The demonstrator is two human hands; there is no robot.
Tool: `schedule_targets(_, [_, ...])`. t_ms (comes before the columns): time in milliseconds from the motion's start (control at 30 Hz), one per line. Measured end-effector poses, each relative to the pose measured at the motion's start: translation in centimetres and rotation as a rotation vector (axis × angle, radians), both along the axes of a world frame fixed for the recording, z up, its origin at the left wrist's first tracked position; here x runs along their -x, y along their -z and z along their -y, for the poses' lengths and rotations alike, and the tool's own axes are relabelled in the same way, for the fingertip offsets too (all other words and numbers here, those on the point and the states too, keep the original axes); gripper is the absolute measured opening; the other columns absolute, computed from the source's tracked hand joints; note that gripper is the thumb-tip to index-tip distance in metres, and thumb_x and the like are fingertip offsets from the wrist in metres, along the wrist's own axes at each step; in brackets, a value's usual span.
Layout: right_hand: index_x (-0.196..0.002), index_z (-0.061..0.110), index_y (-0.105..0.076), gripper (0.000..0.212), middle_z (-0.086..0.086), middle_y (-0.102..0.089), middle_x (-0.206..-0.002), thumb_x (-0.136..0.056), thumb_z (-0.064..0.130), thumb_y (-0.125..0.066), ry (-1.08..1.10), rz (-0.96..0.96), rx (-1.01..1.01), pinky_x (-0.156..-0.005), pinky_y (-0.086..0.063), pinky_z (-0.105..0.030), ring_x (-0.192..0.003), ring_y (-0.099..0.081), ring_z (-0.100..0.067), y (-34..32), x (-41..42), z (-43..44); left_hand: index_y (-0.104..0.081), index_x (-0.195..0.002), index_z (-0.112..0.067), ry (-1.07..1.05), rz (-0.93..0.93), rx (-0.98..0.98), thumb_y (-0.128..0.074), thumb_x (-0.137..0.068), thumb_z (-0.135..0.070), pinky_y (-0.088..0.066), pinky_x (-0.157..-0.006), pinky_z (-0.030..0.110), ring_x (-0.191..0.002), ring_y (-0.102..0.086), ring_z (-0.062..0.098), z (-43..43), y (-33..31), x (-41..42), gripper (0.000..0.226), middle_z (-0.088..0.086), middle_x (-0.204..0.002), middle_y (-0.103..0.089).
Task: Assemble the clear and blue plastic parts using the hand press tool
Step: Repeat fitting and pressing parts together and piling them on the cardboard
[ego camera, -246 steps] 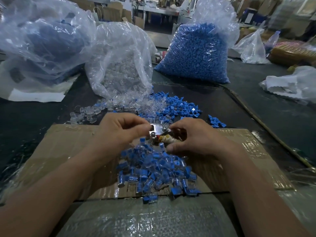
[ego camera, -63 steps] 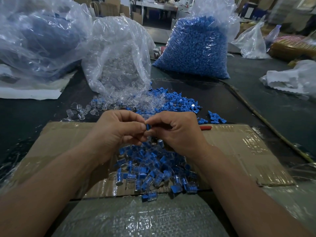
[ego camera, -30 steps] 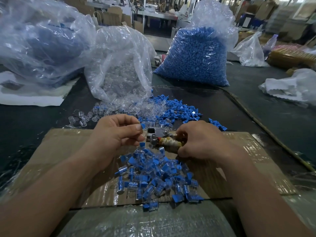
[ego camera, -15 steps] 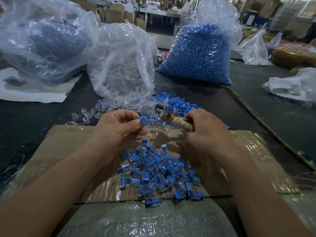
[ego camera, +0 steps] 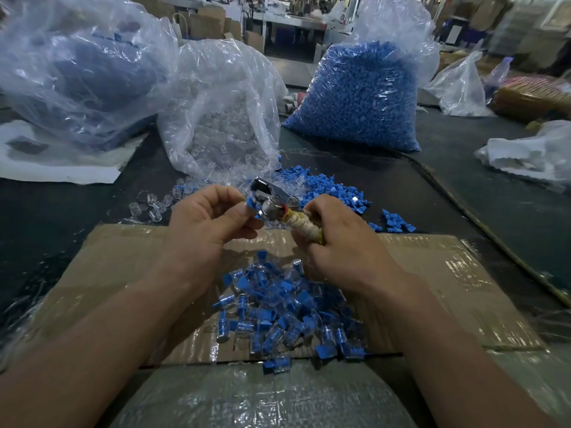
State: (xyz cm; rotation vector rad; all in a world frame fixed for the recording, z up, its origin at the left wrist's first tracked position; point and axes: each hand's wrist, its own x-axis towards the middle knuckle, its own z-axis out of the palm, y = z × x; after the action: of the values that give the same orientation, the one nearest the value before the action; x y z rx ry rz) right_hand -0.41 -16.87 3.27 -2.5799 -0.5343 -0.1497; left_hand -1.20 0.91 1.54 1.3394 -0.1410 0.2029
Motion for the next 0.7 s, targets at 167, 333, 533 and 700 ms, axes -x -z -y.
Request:
schedule_targets(167, [-0.094,0.024,-0.041,0.019,0.012,-0.04,-0.084,-0.087,0.034,-0.055,-0.008,-0.022,-0.006,-0.058,-0.027,-0.018,-0.073,-0.038,-0.002,-0.07,-0.05,-0.01,-0.057,-0.077,-0.009,-0.014,0.026,-0.021,-0.06,-0.066,-0.015,-0.052,-0.056,0.019,-0.061,-0.065,0.011,-0.07,0.29,-0.13,0.013,0.001,-0.065,-0.068])
schedule_targets(333, [-0.093,0.024,-0.04,0.02,0.01,-0.041,-0.085,-0.087,0.035,-0.055,-0.027,-0.03,0.021,-0.058,-0.027,-0.018,-0.072,-0.038,-0.004,0.01,0.01,-0.01,-0.058,-0.076,-0.01,-0.028,0.038,-0.015,-0.06,-0.067,-0.013,-0.052,-0.055,0.018,-0.059,-0.065,0.009,-0.12,0.49,-0.28,0.01,-0.001,-0.062,-0.067])
schedule_targets(533, [-0.088,0.026,-0.037,0.019,0.013,-0.038,-0.077,-0.088,0.037,-0.053,-0.032,-0.03,0.061,-0.055,-0.025,-0.021,-0.068,-0.037,-0.002,-0.17,0.12,-0.05,-0.058,-0.075,-0.012,-0.031,0.045,-0.041,-0.061,-0.068,-0.013,-0.052,-0.054,0.018,-0.059,-0.065,0.01,-0.12,0.58,-0.24,0.008,-0.001,-0.062,-0.068])
schedule_targets(700, [-0.087,0.027,-0.035,0.02,0.008,-0.042,-0.081,-0.088,0.034,-0.053,-0.03,0.003,0.138,-0.061,-0.026,-0.027,-0.072,-0.039,-0.012,-0.22,0.19,-0.36,-0.058,-0.076,-0.011,-0.068,0.051,-0.09,-0.06,-0.07,-0.014,-0.051,-0.053,0.017,-0.056,-0.064,0.009,0.12,0.53,-0.05,0.007,-0.001,-0.062,-0.067])
